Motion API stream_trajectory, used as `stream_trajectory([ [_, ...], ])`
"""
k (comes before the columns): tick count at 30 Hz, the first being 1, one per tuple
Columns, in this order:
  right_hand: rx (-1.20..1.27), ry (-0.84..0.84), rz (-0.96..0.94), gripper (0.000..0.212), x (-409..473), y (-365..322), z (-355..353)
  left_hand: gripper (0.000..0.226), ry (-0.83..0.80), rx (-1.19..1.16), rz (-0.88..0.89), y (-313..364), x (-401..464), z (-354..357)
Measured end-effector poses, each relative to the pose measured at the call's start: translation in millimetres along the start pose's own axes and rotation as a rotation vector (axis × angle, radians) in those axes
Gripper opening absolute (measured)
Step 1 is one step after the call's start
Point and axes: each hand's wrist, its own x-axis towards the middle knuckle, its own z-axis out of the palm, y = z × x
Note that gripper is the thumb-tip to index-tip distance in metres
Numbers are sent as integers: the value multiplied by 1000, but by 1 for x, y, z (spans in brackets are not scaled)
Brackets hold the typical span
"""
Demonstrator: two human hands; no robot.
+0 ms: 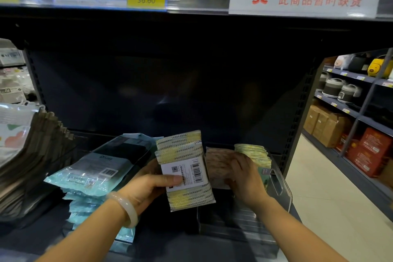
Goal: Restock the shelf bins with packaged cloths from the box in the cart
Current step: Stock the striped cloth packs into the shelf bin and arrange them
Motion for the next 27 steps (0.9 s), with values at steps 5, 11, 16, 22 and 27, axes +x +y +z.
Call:
stream_trajectory([
  [5, -117, -68, 151, 58, 7, 6, 15, 96, 6, 17, -8, 2, 0, 2],
  [11, -114, 16, 160, 61, 19, -12, -13, 103, -16, 53, 9, 7, 1, 7],
  [16, 532, -55, 528, 24, 41, -30, -62, 97, -70, 118, 33, 12, 6, 20],
  [22, 1160, -443, 683, 101, 41, -18, -97, 75, -71, 39, 31, 10, 26, 46],
  [27, 1104, -446, 653, 91, 34, -12, -112, 77, -64, -77, 8, 5, 46, 71],
])
